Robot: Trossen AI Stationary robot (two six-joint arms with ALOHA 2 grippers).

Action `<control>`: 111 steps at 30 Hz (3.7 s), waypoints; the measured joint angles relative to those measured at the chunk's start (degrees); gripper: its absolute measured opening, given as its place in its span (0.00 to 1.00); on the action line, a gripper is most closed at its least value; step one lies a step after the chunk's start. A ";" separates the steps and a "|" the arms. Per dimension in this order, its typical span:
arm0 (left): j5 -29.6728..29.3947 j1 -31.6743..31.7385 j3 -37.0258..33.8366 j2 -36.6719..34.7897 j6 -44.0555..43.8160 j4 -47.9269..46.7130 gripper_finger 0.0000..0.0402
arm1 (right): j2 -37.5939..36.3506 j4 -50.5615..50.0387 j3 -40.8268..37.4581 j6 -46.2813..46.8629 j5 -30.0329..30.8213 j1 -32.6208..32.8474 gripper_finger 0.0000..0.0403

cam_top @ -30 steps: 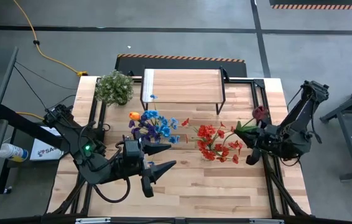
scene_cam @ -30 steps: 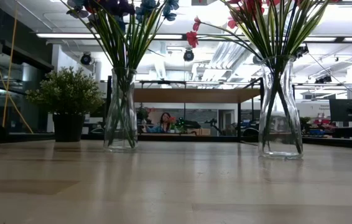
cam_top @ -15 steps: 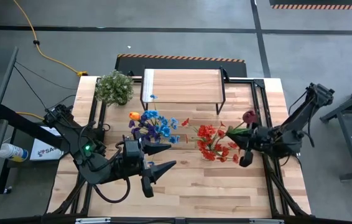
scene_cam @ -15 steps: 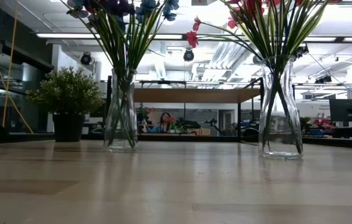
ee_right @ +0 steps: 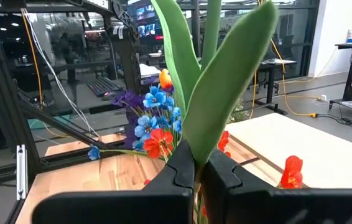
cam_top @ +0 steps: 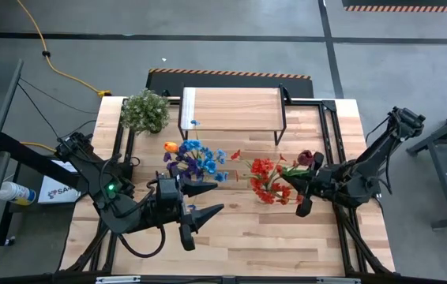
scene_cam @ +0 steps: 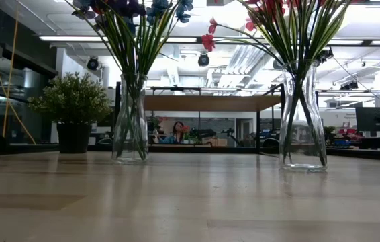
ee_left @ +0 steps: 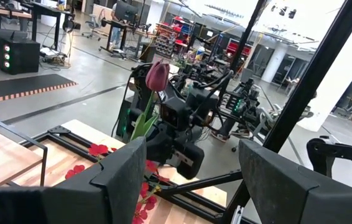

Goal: Pick and place flowers into a vace then onto a shelf
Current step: Put the dark red flower into the right transparent vase

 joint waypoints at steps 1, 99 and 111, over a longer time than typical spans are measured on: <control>0.02 0.02 0.00 0.00 -0.02 0.00 0.71 | 0.23 -0.20 0.00 0.45 0.02 0.00 0.00; -0.11 0.02 -0.02 0.00 0.48 -1.79 0.71 | 1.33 -18.15 0.00 19.68 -18.97 -3.34 0.11; -0.09 0.02 -0.02 0.00 0.48 -2.27 0.71 | 0.16 -18.00 0.00 19.66 -23.28 -3.34 0.21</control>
